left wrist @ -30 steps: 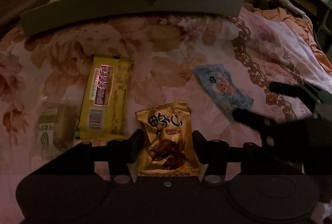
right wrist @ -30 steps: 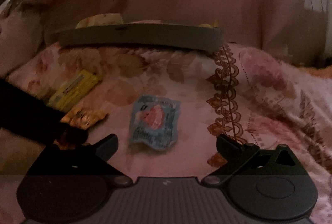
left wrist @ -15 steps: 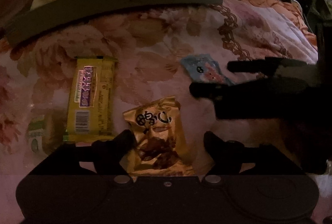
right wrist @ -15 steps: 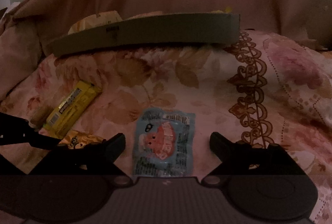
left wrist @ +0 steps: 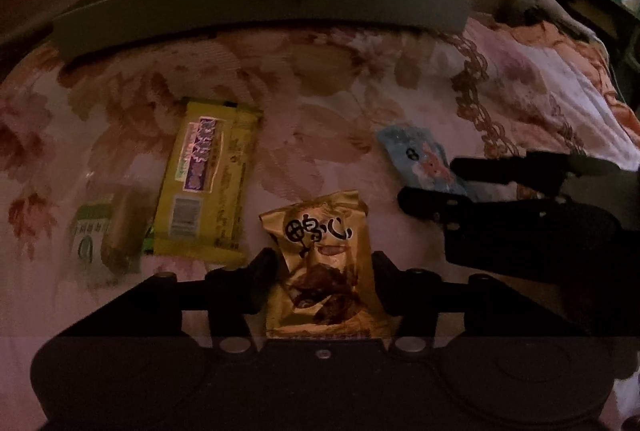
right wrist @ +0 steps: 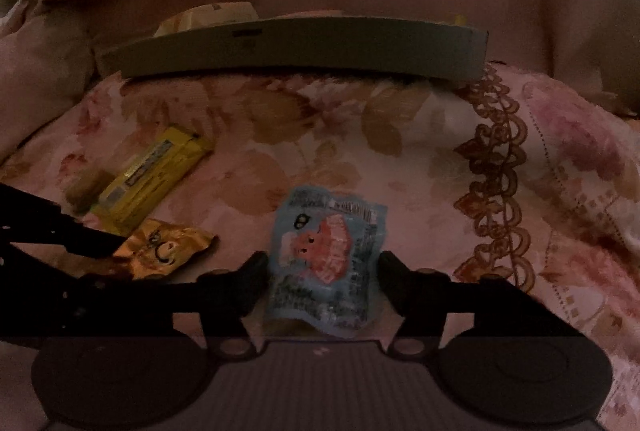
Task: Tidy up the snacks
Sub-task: 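Grasp the gold bag with the left gripper while the right gripper grasps the blue packet, then lift and carry the gold bag and blue packet toward the grey tray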
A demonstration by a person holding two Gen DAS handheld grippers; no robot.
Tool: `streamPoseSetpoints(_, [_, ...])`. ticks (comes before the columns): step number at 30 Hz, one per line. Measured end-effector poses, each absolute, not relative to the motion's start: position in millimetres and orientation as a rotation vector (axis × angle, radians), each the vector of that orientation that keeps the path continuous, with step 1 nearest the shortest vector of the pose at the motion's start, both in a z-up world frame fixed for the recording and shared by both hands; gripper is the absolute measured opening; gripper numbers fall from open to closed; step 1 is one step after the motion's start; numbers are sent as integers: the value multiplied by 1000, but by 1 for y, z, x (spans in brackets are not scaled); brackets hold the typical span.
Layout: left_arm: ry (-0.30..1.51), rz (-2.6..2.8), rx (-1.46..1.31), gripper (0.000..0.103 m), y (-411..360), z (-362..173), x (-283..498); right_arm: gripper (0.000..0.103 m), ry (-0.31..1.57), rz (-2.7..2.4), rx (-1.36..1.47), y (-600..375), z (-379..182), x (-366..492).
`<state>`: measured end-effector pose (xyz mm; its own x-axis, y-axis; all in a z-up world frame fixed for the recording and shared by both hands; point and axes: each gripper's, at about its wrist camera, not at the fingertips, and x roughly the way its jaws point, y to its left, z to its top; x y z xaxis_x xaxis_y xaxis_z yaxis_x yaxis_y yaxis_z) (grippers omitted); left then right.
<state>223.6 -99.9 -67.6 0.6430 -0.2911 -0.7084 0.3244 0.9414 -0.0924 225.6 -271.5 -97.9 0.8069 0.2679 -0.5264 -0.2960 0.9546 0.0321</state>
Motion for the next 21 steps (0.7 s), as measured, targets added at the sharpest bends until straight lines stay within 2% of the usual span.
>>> streamPoseSetpoints(10, [810, -324, 1, 46, -94, -63, 200, 62, 613, 301, -126, -259, -93, 187])
streamPoseSetpoints(21, [797, -304, 21, 43, -92, -56, 178, 61, 591, 263, -238, -238, -91, 152])
